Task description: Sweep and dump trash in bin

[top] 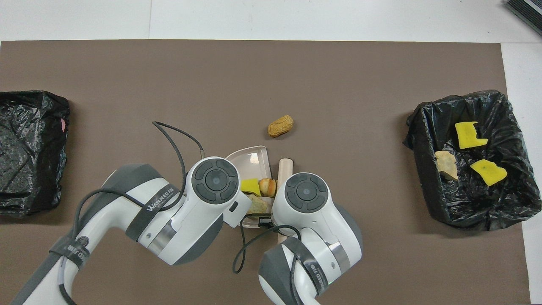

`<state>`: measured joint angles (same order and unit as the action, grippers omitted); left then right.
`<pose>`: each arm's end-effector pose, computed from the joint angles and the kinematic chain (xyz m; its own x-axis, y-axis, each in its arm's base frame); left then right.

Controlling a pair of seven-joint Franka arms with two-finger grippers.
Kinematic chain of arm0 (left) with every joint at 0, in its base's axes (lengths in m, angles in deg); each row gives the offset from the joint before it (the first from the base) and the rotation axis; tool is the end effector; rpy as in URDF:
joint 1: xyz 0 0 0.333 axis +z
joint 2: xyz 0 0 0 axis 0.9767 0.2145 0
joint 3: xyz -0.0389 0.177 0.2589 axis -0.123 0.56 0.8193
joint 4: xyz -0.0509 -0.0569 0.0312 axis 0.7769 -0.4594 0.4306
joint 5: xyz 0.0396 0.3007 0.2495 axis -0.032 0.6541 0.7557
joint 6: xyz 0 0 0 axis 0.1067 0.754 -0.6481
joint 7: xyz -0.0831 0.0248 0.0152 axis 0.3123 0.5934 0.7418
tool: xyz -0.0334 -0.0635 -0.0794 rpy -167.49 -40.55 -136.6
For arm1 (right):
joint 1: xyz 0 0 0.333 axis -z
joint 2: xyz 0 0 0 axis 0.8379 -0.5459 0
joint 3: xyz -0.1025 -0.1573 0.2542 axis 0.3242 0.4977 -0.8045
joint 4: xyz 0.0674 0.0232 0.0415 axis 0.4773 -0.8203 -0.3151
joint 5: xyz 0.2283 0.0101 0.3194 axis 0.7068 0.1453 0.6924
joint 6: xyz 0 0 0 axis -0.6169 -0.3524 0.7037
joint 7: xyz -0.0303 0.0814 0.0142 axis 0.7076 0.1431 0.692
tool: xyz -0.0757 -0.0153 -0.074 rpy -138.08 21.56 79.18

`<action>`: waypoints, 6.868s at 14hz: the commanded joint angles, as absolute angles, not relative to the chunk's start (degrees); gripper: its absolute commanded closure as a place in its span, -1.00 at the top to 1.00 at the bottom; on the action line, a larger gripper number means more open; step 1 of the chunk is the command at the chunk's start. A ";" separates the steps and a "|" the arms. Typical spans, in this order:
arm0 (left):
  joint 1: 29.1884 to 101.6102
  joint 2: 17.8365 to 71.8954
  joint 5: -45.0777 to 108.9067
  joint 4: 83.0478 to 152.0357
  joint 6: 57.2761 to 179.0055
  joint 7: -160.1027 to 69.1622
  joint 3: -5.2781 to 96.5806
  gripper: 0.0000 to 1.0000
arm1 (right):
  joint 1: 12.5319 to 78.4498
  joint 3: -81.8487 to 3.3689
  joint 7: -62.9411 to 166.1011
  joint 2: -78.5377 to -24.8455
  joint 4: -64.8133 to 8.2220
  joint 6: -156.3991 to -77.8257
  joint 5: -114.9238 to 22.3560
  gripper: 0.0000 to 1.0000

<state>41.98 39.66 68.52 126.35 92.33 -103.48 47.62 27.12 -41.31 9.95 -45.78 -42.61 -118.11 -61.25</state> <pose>0.4440 -0.3146 0.3835 0.0915 -0.9649 -0.2463 -0.9955 -0.0951 0.0027 0.4270 0.3627 0.3492 0.9610 -0.0351 -0.2743 -0.0665 -0.9921 -0.1062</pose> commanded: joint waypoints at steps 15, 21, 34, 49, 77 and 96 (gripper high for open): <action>47.46 39.64 68.83 128.49 100.95 -103.89 48.24 -1.00 | 39.07 -41.00 31.09 -47.67 -30.74 -107.44 -84.85 -1.00; 51.86 41.13 68.92 127.43 102.89 -104.42 48.33 -1.00 | 38.02 -41.53 32.68 -59.02 -21.14 -107.62 -87.25 -1.00; 54.32 41.48 69.00 128.76 102.01 -108.97 48.42 -1.00 | 35.82 -51.38 22.51 -55.95 -27.29 -115.19 -69.32 -1.00; 56.26 41.75 69.00 128.58 102.19 -113.65 48.59 -1.00 | 38.55 -50.94 9.58 -49.01 -35.64 -111.93 -62.89 -1.00; 106.78 42.18 61.08 107.41 98.58 -168.73 49.29 -1.00 | 36.14 -51.11 11.36 -41.27 -28.54 -97.53 -77.13 1.00; 98.63 45.88 110.73 102.57 98.42 -155.07 49.21 -1.00 | 60.88 -38.04 41.28 -39.25 -16.13 -93.12 -81.37 1.00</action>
<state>101.02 44.95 106.85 105.14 101.78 -158.69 48.51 62.32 -42.26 37.70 -39.51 -16.82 -94.46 -83.95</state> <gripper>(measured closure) 0.674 0.000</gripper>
